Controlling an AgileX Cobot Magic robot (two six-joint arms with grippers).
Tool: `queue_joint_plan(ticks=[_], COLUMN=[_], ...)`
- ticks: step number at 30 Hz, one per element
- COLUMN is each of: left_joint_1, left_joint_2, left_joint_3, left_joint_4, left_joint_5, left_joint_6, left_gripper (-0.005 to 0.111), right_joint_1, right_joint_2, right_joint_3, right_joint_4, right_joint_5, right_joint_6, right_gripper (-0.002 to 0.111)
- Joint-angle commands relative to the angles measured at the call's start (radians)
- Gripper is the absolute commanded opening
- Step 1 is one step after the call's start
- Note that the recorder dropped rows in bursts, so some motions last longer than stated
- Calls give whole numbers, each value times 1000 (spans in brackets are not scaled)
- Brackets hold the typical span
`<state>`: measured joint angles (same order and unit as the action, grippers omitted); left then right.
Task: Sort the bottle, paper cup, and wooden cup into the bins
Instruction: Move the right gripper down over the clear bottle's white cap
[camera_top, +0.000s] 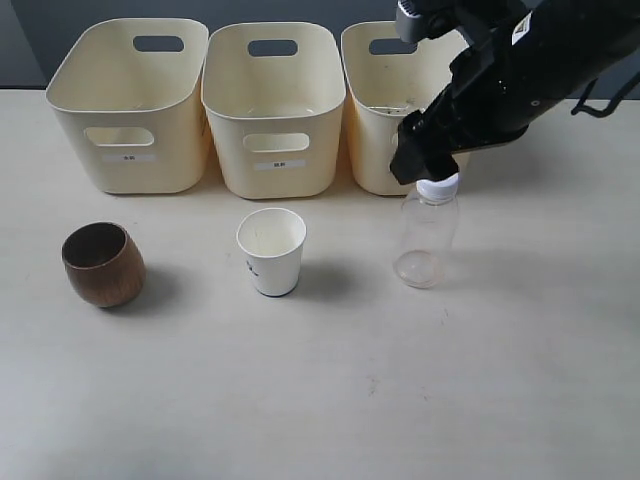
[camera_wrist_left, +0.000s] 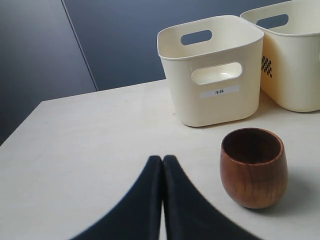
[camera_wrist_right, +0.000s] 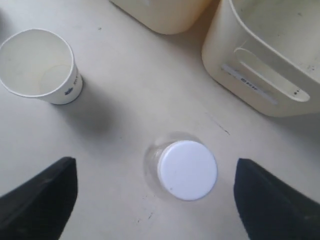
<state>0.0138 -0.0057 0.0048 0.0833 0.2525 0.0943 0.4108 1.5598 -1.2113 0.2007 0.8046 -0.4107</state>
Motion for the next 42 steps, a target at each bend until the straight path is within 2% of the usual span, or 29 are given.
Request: queue_joint_plan(ticks=[1, 5, 42], left_joint_1=[3, 3, 3], left_joint_2=[6, 6, 6], left_joint_3=[-5, -5, -5], left_joint_4=[-1, -1, -1], left_joint_5=[-15, -15, -15], left_joint_6=[-6, -6, -6], left_gripper=[0, 0, 0], right_joint_1=[-2, -2, -2], right_joint_2=[29, 46, 123], right_joint_3=[-10, -10, -10], right_joint_4=[-78, -120, -95], right_joint_5=[-13, -13, -52], right_joint_6=[59, 98, 125], right_gripper=[80, 80, 80])
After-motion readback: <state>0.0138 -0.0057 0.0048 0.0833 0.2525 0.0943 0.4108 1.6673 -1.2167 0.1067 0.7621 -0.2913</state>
